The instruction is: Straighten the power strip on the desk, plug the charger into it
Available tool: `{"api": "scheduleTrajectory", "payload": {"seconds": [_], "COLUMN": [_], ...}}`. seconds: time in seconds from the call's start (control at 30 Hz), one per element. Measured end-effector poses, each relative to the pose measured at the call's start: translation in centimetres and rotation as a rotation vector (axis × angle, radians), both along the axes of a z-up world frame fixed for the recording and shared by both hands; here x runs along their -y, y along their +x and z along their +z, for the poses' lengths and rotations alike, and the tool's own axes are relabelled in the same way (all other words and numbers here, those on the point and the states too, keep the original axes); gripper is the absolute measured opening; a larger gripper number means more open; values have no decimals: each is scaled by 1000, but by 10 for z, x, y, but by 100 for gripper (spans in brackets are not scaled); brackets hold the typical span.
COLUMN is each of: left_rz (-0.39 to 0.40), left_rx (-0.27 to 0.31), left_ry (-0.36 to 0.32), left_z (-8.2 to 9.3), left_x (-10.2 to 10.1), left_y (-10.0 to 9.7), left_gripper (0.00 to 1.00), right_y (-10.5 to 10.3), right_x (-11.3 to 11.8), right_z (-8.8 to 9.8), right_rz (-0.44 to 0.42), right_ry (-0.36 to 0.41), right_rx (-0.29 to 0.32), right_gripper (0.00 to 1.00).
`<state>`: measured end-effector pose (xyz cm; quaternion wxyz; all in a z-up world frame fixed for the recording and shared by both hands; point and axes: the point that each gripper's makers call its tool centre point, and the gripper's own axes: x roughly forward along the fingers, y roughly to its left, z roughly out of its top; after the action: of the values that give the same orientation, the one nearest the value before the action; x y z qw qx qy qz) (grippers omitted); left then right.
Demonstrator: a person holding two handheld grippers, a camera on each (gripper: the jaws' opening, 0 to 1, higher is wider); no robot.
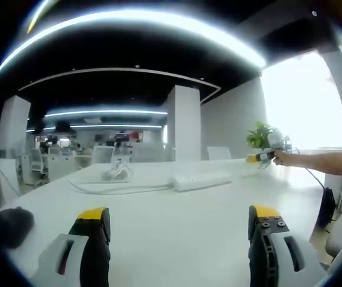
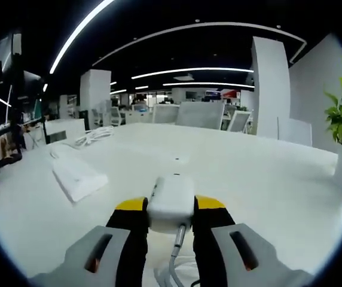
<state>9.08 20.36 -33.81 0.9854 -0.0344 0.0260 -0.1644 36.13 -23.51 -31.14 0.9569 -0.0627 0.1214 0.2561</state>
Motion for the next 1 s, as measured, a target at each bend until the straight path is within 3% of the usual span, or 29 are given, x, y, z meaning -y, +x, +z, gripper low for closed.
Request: {"api": "scheduleTrajectory", "payload": {"seconds": [0.67,1.0], "left_rz": [13,14], "left_rx": [-4,-19], "left_ry": [4,3], "left_z": [0,4], "left_x": [-4,-5], "left_y": [-1,4], "left_gripper": [99,99], "right_y": [-11,-17], "right_x": [-4,-7], "right_z": [27,33], "right_rz": [0,12], "right_ry": [24,13], "right_rx": [39,48], "right_gripper": [27,27]}}
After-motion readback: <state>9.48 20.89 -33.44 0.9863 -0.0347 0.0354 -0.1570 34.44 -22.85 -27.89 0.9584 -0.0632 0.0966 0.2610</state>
